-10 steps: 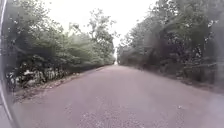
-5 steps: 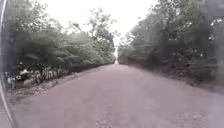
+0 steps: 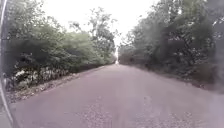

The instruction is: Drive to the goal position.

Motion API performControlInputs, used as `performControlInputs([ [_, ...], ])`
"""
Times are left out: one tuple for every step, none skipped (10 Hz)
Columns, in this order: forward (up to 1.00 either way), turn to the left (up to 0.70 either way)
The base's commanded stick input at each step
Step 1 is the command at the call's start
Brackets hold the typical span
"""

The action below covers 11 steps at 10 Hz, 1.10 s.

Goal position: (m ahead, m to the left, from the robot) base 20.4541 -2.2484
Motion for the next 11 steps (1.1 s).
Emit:
performControlInputs([
  [0.7, -0.02],
  [0.7, -0.02],
  [0.7, -0.02],
  [0.7, -0.02],
  [0.7, 0.0],
  [0.7, 0.0],
  [0.7, 0.0],
  [0.7, 0.0],
  [0.7, 0.0],
  [0.7, 0.0],
  [0.7, 0.0],
])
